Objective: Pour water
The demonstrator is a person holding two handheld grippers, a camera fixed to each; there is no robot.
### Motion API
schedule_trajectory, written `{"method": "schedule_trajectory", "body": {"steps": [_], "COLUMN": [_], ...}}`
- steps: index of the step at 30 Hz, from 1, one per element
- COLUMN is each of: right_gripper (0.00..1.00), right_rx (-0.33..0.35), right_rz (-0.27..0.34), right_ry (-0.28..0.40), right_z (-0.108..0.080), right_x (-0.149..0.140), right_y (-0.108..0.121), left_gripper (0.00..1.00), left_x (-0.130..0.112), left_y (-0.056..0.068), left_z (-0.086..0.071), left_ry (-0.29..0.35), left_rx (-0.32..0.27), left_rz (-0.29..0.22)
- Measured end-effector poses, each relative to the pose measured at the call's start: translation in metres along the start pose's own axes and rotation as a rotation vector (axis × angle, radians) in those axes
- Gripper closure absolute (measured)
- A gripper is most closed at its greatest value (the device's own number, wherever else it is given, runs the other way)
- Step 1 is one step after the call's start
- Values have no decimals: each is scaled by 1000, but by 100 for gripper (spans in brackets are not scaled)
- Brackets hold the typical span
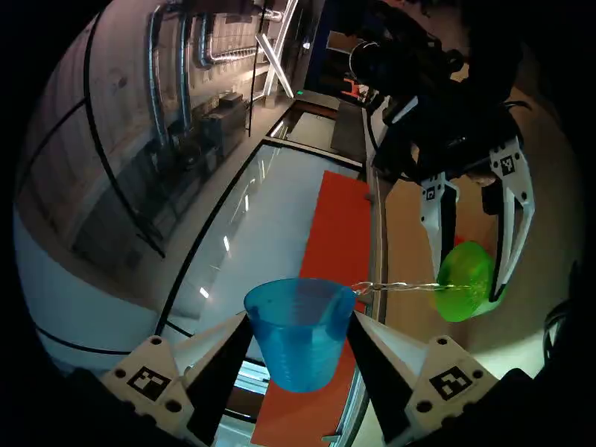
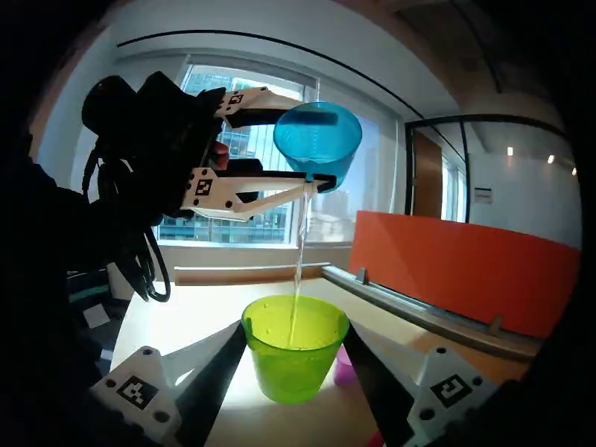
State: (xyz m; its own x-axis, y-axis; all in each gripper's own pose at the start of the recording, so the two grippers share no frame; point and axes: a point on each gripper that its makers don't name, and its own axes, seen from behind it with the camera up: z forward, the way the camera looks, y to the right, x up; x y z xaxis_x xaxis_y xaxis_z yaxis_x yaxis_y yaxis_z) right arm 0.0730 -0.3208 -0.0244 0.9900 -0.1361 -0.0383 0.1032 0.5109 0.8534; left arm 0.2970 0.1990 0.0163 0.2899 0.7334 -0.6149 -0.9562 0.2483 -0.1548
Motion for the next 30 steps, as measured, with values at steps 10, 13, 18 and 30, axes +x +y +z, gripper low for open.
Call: {"method": "schedule_trajectory", "body": {"steps": [10, 13, 18, 30], "right_gripper": [9, 9, 9, 9], "right_rx": [-1, -2, -2, 0], "right_rz": [-1, -2, -1, -4], "right_ry": [-2, -2, -3, -5], "right_z": [0, 0, 0, 2], "right_x": [-1, -1, -1, -1], "right_y": [0, 0, 0, 1], "left_gripper": [16, 16, 16, 16], "left_x": [1, 2, 3, 5], "left_y": [0, -1, -3, -10], "left_z": [0, 0, -1, -2], "left_ry": [0, -1, 1, 3], "left_rx": [6, 9, 14, 15], "left_rz": [29, 40, 55, 99]}}
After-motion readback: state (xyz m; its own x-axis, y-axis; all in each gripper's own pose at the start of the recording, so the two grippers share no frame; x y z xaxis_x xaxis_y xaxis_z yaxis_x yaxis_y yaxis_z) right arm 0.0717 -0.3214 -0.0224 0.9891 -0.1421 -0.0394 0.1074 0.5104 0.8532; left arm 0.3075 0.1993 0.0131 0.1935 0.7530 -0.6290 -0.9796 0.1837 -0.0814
